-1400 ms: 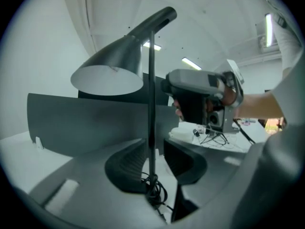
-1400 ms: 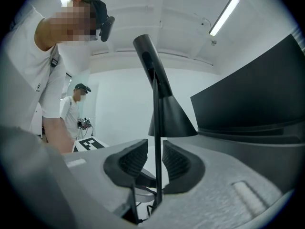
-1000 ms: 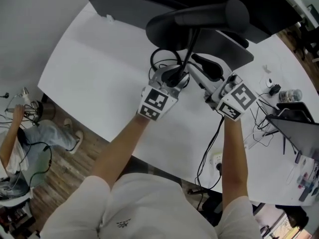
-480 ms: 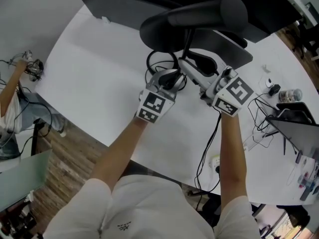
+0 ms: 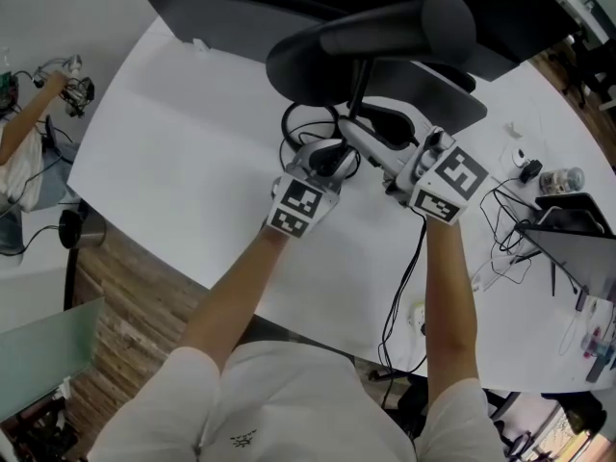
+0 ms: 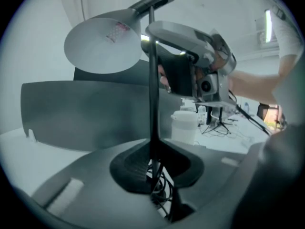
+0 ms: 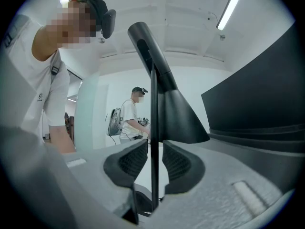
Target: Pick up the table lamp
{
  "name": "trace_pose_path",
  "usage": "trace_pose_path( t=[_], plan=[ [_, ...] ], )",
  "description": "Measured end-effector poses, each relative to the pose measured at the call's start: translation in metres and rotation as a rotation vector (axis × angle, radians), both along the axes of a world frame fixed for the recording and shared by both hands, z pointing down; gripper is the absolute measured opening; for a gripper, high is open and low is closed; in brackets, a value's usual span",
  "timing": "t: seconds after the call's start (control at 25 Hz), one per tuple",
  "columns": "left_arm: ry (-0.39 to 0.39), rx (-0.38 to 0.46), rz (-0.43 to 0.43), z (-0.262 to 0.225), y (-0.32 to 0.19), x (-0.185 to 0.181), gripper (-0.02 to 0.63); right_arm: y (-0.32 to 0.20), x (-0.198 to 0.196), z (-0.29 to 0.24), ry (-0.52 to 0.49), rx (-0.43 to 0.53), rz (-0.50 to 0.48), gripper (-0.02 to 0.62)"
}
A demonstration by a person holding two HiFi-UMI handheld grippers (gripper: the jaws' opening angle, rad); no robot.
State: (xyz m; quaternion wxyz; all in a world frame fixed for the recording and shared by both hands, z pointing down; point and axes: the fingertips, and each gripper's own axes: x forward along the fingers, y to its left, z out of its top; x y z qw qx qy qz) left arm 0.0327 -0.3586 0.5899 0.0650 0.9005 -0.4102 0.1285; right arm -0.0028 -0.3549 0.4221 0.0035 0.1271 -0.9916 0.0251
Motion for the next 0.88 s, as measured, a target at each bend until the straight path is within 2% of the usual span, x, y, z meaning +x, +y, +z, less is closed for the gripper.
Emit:
trace_pose_path(
  t=[0.28,0.36,0.88],
  plan=[
    [0.006,-0.015,0.012,0.0008,-0.0001,0.0015,0.048,0.0006,0.0004,-0.0032,-0.017,-0.018,-0.01,0.083],
    [0.012,-0.018,0.009,0.0005,-0.0008,0.0006,0.048,-0.0003,-0.0013,-0.0053,-0.016,-0.007,0.001,0.048],
    [0.024,-0.032,0.015,0.002,0.0031,-0.0009,0.046,0.0022,-0.0007,-0.0051,-0.044,-0.001,0.048,0.038]
  ],
)
